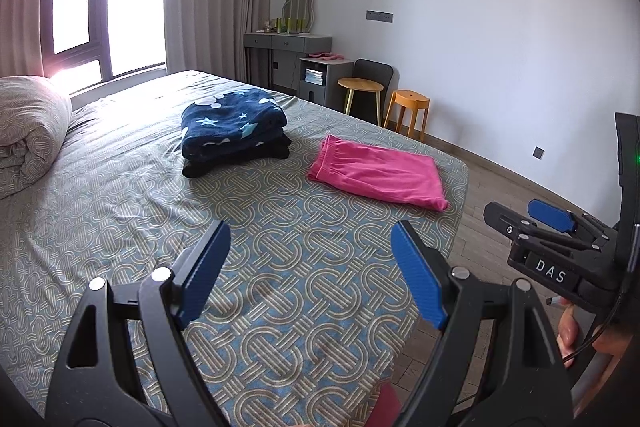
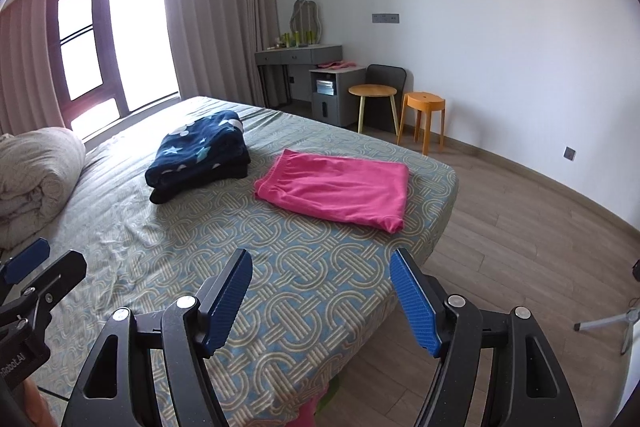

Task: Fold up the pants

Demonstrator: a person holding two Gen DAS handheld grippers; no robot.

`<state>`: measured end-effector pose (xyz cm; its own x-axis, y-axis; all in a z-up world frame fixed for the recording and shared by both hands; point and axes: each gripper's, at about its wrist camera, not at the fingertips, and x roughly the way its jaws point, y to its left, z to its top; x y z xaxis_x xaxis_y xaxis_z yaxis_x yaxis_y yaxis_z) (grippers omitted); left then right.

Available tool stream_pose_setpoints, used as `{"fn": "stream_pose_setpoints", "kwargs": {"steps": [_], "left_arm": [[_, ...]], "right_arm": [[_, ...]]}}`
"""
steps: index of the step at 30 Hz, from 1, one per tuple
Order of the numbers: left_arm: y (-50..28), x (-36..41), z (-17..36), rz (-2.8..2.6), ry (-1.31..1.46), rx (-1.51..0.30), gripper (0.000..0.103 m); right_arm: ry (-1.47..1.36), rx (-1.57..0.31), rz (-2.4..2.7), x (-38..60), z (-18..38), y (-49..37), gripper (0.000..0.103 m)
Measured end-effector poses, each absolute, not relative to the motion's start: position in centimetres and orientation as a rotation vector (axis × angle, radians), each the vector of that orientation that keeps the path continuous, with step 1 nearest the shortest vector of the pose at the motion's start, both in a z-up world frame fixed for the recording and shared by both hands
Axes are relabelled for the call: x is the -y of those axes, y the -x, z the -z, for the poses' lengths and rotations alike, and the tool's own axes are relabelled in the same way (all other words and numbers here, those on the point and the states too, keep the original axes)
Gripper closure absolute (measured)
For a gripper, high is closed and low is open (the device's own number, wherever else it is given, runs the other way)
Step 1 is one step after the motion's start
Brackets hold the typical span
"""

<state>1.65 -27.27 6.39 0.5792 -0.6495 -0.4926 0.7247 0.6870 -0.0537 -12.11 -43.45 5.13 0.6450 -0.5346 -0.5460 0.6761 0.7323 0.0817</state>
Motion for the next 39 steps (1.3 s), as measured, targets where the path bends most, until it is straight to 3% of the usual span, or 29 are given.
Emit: {"fn": "stream_pose_setpoints", "kwargs": {"steps": [39], "left_arm": [[-1.28, 27.66, -6.13, 0.789, -0.195, -0.493, 0.02]], "right_arm": [[-0.292, -0.538, 0.677, 42.54, -4.33, 11.95, 0.03]]}}
